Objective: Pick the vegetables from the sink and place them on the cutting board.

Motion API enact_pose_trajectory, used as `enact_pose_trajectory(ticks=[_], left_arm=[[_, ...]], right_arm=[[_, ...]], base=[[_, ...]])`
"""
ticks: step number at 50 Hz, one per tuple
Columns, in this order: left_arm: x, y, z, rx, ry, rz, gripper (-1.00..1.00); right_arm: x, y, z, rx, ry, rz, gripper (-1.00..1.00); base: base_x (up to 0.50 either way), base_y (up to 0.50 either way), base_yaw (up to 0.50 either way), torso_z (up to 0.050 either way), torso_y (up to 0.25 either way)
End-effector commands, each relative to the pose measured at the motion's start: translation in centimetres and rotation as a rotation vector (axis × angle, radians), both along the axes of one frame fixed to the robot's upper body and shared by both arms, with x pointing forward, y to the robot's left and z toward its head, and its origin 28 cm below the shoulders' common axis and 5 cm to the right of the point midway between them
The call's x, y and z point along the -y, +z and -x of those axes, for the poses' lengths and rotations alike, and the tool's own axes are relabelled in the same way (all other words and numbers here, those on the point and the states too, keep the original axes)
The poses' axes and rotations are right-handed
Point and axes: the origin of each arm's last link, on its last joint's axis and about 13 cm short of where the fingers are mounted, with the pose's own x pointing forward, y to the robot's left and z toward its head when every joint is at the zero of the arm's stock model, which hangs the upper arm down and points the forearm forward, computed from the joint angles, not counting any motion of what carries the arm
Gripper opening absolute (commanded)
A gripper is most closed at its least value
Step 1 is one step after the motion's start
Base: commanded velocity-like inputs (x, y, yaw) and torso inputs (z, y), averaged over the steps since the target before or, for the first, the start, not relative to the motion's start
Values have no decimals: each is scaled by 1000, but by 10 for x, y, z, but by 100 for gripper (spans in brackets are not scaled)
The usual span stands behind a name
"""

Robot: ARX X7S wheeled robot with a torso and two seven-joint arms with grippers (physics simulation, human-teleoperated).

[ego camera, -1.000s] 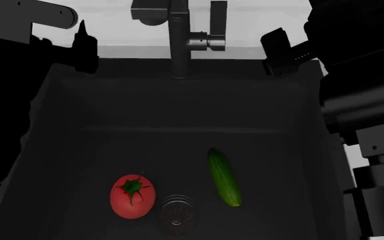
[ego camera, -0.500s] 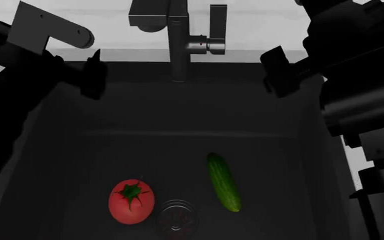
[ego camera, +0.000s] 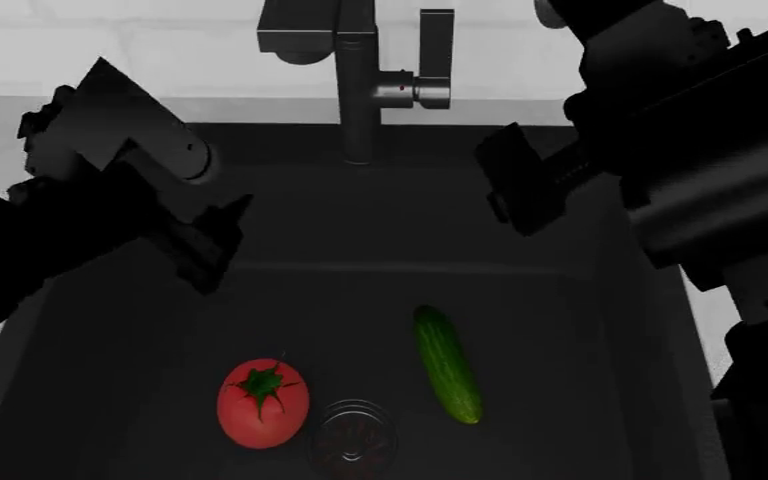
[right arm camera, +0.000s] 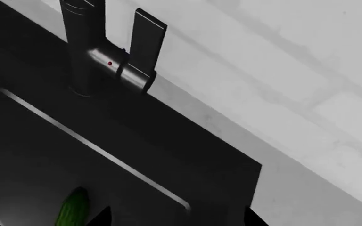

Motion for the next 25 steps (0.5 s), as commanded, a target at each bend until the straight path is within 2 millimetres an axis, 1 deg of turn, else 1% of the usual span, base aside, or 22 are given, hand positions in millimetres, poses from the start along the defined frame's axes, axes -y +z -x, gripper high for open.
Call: enact_pose_trajectory(ticks=[1, 4, 7, 11, 16, 20, 25], left_arm=[[12, -3, 21, -91, -203, -77, 100], [12, -5, 24, -110, -212, -93, 100], [15, -6, 31, -132, -253, -106, 100], [17, -6, 32, -146, -273, -100, 100], [18, -8, 40, -175, -346, -127, 100], [18, -3, 41, -174, -359, -131, 100], [20, -4, 48, -182, -394, -122, 100]], right_arm=[[-7, 12, 6, -9, 43, -25, 100], [-8, 10, 5, -15, 43, -28, 100], [-9, 8, 4, -19, 46, -24, 100], [-9, 6, 3, -19, 47, -32, 100], [-8, 5, 4, -19, 40, -36, 100], [-7, 3, 5, -20, 38, -39, 100], [-7, 1, 7, -23, 40, -43, 100]], base=[[25, 0, 3, 0, 0], [25, 0, 1, 0, 0], [25, 0, 2, 0, 0], [25, 0, 3, 0, 0], [26, 0, 2, 0, 0], [26, 0, 3, 0, 0], [26, 0, 4, 0, 0]])
